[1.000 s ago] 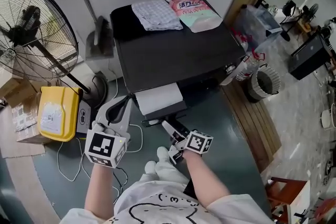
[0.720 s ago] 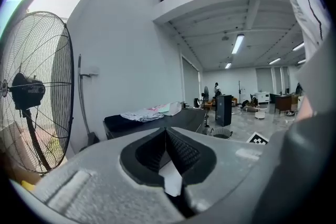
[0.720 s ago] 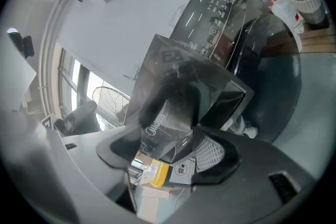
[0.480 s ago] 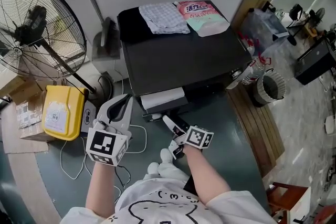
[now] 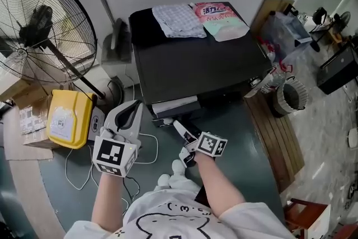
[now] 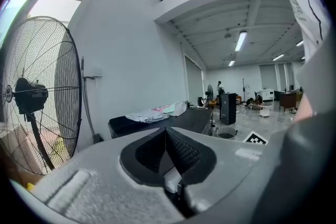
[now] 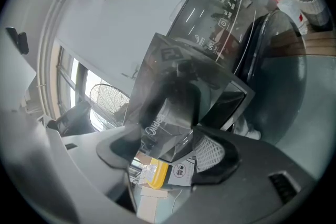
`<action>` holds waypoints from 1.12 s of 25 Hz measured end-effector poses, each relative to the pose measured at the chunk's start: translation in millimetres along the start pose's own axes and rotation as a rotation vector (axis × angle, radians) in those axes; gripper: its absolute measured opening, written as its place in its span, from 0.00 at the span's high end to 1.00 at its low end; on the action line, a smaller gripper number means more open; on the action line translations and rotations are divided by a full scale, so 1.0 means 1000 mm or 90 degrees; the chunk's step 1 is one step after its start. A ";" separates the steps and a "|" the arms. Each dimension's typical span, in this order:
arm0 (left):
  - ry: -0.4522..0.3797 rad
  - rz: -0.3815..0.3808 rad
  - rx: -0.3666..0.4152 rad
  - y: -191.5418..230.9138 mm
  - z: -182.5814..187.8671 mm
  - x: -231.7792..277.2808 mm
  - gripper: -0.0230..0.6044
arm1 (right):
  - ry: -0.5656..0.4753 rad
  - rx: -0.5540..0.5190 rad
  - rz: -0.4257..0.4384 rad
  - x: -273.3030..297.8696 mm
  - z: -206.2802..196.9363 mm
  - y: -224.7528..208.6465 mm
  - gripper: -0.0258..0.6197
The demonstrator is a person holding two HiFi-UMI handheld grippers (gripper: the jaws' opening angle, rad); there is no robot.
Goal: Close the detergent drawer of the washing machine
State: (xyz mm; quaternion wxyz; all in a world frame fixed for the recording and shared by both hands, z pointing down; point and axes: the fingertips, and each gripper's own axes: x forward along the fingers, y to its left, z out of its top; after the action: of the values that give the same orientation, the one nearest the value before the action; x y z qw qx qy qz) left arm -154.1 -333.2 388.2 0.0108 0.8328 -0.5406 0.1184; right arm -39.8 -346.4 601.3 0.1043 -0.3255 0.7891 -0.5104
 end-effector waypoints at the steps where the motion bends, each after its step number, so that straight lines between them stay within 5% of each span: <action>1: 0.000 0.002 0.001 0.001 0.000 0.000 0.94 | -0.001 0.001 -0.002 0.001 0.001 0.000 0.50; 28: 0.019 0.015 0.023 0.010 0.003 0.008 0.94 | 0.016 0.011 -0.015 0.025 0.014 0.001 0.50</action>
State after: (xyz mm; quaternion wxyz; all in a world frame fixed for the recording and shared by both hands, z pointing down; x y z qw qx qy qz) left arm -159.2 -344.7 385.9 0.0023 0.8244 -0.5482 0.1404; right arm -52.6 -372.0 598.0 0.0912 -0.3278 0.7820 -0.5222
